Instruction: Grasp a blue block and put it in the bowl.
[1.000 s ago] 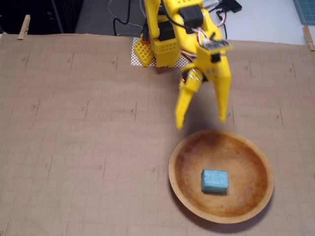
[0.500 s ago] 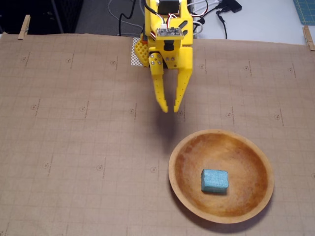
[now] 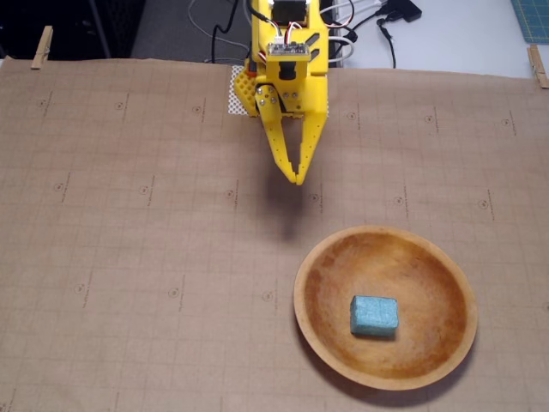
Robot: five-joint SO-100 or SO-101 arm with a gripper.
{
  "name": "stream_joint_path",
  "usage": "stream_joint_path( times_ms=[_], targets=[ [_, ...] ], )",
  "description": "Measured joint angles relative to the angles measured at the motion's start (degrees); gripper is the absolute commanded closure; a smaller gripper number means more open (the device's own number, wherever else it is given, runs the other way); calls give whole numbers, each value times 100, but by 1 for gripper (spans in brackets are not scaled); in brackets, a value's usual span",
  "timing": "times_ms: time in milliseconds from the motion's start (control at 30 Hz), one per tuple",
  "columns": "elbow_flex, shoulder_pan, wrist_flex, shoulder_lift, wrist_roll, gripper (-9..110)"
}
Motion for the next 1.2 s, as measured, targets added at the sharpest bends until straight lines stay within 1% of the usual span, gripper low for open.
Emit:
stream_joint_path(
  times_ms=[267,500,800,1033,1133,1200],
  targets=[
    [817,0,0,993,0,105],
    [1178,0,88,1204,0,105],
    [1301,0,1011,1362,0,105],
    [1652,0,1670,2558,0,105],
    [1907,211,1942,3138,0,105],
    [1978,316,2021,3164,0,105]
  ],
)
